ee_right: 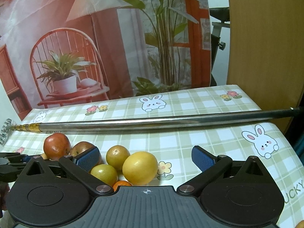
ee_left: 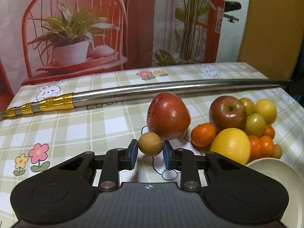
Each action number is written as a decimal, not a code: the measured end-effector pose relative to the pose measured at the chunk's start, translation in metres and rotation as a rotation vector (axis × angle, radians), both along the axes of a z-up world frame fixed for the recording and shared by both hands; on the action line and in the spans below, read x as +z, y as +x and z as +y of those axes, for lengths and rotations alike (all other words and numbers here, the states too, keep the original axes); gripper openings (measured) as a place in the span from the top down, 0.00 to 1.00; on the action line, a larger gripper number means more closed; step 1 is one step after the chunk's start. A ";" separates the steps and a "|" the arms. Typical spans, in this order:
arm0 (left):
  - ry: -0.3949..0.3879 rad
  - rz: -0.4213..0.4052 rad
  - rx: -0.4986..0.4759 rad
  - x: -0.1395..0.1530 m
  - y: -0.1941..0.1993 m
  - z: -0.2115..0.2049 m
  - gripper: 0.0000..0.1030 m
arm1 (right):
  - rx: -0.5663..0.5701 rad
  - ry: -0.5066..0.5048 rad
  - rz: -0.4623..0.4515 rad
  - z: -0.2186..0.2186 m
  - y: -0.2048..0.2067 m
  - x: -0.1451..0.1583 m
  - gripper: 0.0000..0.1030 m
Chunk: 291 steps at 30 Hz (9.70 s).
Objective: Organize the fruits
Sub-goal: 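Carry the kiwi to the white plate with left gripper while right gripper grasps an orange, then lower the orange onto the white plate and open the right gripper, then grasp a mandarin from the fruit pile with the left gripper, then carry the mandarin toward the plate with left gripper while right gripper grasps the yellow grapefruit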
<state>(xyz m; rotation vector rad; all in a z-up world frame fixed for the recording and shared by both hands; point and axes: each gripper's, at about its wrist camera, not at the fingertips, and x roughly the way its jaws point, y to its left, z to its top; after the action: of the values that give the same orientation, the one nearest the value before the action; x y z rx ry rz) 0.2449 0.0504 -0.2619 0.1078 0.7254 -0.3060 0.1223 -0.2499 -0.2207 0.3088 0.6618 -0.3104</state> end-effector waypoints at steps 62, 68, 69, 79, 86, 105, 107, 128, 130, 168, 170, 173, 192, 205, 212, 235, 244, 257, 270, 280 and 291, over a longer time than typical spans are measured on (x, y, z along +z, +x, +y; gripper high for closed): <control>-0.145 -0.028 -0.029 0.046 -0.105 -0.021 0.71 | 0.328 0.001 -0.004 0.019 0.047 -0.002 0.60; -0.144 0.018 -0.025 0.037 -0.125 -0.024 0.71 | 0.342 0.008 -0.042 0.043 0.008 0.015 0.60; -0.147 0.027 -0.024 0.035 -0.128 -0.024 0.71 | 0.349 0.005 -0.033 0.049 0.002 0.014 0.60; -0.093 0.050 0.004 0.020 -0.148 -0.026 0.71 | 0.363 0.040 0.051 0.109 -0.045 -0.005 0.60; -0.039 0.069 0.012 0.011 -0.158 -0.033 0.71 | 0.346 -0.001 0.093 0.131 -0.063 -0.019 0.60; -0.001 0.067 0.033 0.006 -0.160 -0.036 0.71 | 0.314 -0.024 0.124 0.136 -0.074 -0.036 0.59; -0.006 0.054 0.036 0.007 -0.162 -0.036 0.71 | 0.312 -0.027 0.121 0.136 -0.074 -0.036 0.59; -0.053 -0.003 0.109 0.016 -0.170 -0.025 0.70 | 0.268 -0.039 -0.014 0.131 -0.088 -0.021 0.23; -0.054 -0.005 0.109 0.016 -0.170 -0.025 0.70 | 0.263 -0.033 -0.012 0.130 -0.088 -0.022 0.22; -0.137 0.026 0.120 0.031 -0.151 -0.011 0.70 | 0.202 -0.097 -0.035 0.112 -0.088 -0.012 0.01; -0.152 0.037 0.129 0.039 -0.141 -0.006 0.70 | 0.207 -0.086 -0.039 0.107 -0.086 -0.010 0.03; -0.169 0.037 0.139 0.055 -0.128 -0.001 0.69 | 0.201 -0.077 -0.060 0.097 -0.082 -0.002 0.04; -0.409 0.313 0.237 0.030 0.007 -0.022 0.63 | 0.119 -0.036 -0.111 0.035 -0.033 0.004 0.05; -0.488 0.392 0.309 -0.007 0.042 -0.030 0.64 | 0.077 0.019 -0.059 0.010 -0.029 -0.023 0.05; -0.550 0.428 0.339 -0.023 0.046 -0.026 0.63 | 0.071 0.037 -0.048 0.008 -0.026 -0.029 0.05; -0.371 0.334 0.364 -0.007 -0.017 0.025 0.64 | 0.072 0.075 -0.036 0.011 -0.029 -0.038 0.05; -0.241 0.256 0.306 -0.003 -0.025 0.007 0.64 | 0.070 0.080 -0.027 0.013 -0.033 -0.041 0.05; -0.234 0.194 0.268 -0.006 -0.033 -0.001 0.64 | 0.075 0.071 -0.005 0.018 -0.034 -0.042 0.05; -0.271 0.111 0.238 0.012 -0.061 0.005 0.64 | 0.120 0.022 0.005 0.030 -0.027 -0.036 0.05; -0.279 0.064 0.220 0.020 -0.078 0.009 0.64 | 0.120 -0.098 -0.051 0.026 -0.020 -0.033 0.20; -0.282 0.058 0.205 0.020 -0.082 0.008 0.64 | 0.079 0.047 -0.080 -0.007 0.014 -0.068 0.37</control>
<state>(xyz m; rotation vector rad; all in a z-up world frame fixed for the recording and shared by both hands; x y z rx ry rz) 0.1633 0.0584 -0.2421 -0.2422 0.7370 -0.2129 0.1362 -0.2571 -0.2892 0.3378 0.6019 -0.2060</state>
